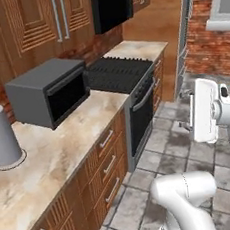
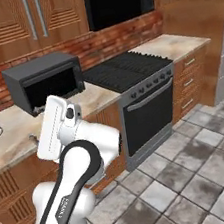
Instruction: Move the drinks to the dining counter.
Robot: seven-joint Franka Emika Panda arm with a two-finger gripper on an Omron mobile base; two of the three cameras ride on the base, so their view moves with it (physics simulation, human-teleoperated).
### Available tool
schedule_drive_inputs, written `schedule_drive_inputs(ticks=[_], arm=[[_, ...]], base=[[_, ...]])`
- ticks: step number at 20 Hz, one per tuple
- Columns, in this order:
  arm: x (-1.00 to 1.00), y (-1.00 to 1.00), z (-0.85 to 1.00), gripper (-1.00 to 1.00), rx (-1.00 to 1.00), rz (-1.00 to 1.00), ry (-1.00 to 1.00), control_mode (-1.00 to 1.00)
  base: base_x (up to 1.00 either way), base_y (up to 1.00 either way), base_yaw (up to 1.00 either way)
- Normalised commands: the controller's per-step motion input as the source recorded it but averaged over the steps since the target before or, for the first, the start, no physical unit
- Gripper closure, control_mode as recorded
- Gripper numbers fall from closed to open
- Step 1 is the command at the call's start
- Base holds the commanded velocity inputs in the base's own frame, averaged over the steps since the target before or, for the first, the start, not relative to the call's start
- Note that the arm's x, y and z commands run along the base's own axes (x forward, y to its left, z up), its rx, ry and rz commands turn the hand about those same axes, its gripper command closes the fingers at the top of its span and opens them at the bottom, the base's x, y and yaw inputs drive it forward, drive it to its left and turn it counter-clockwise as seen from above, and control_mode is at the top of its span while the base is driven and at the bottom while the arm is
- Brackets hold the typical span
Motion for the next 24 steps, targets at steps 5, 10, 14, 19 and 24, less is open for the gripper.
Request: schedule_drive_inputs(ticks=[5,10,14,19,24], arm=[[0.0,0.0,0.0,-1.0,0.0,0.0,0.0,1.0],[0.0,0.0,0.0,-1.0,0.0,0.0,0.0,1.0],[0.0,0.0,0.0,-1.0,0.0,0.0,0.0,1.0],[0.0,0.0,0.0,-1.0,0.0,0.0,0.0,1.0],[0.0,0.0,0.0,-1.0,0.0,0.0,0.0,1.0]], base=[[0.0,0.0,0.56],[0.0,0.0,0.55],[0.0,0.0,0.54],[0.0,0.0,0.54],[0.0,0.01,0.54]])
